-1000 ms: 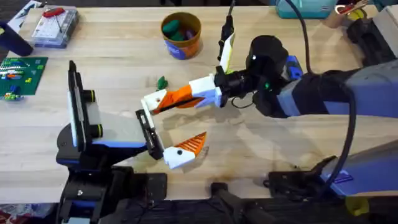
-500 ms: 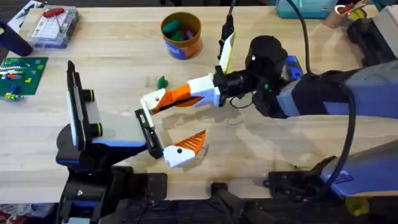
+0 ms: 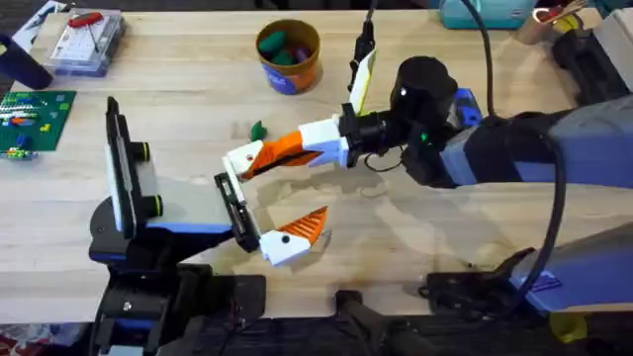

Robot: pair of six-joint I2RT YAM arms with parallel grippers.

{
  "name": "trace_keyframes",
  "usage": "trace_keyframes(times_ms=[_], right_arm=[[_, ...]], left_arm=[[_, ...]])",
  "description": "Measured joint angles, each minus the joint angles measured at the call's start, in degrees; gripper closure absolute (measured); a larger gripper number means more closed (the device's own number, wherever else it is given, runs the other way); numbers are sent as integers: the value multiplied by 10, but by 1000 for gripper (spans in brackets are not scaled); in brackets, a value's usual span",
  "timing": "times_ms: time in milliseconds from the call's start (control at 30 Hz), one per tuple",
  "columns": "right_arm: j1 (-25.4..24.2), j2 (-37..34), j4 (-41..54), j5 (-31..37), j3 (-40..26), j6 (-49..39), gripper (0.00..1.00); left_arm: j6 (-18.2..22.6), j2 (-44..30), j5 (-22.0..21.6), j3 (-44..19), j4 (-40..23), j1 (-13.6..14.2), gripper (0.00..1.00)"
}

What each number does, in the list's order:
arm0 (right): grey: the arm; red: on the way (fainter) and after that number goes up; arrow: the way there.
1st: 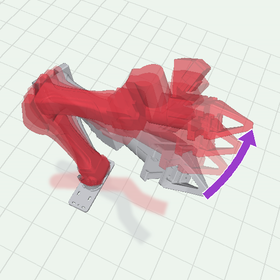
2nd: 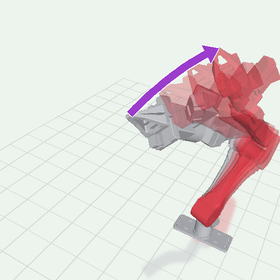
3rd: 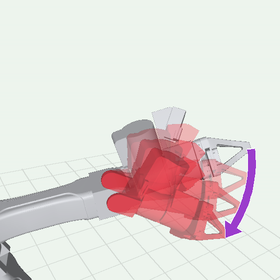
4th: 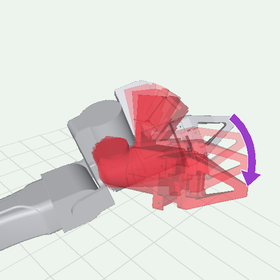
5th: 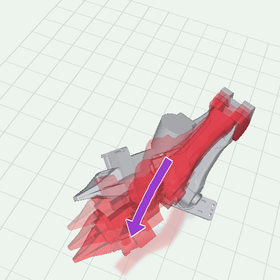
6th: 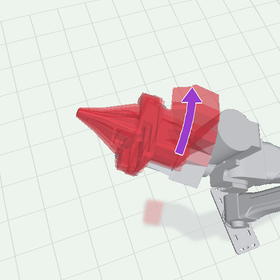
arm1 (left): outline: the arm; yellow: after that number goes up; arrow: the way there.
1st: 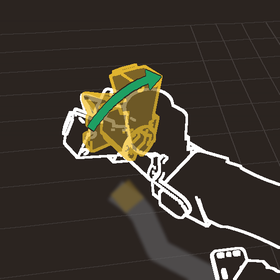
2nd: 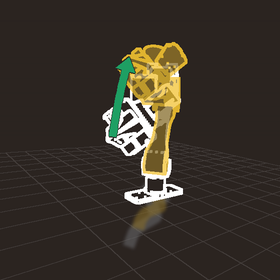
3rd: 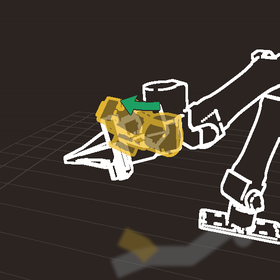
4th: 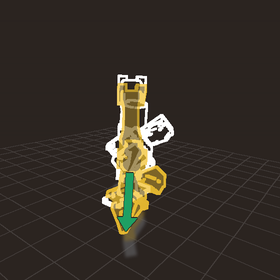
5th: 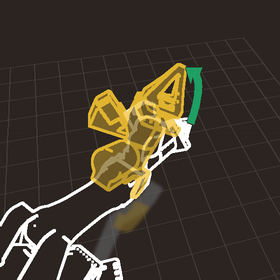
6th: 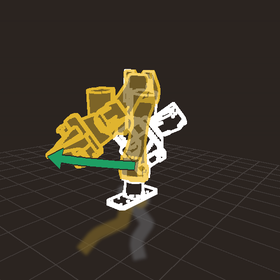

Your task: Pick up the gripper from the table and insert it into the empty holder that is missing its gripper. Then pick up a screw, insert it into the mounting hole, and use the screwdriver to tighten it. Finally, clean up the table by picking up the vegetable and placing it into the bucket.

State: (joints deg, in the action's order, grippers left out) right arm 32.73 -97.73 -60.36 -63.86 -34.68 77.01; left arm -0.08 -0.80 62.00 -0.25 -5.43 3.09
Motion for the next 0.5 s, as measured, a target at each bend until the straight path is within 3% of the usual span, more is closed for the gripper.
trace_keyframes(times_ms=[500], right_arm=[[27,0,-3,57,0,8,985]], left_arm=[[-9,0,-13,0,1,-7,13]])
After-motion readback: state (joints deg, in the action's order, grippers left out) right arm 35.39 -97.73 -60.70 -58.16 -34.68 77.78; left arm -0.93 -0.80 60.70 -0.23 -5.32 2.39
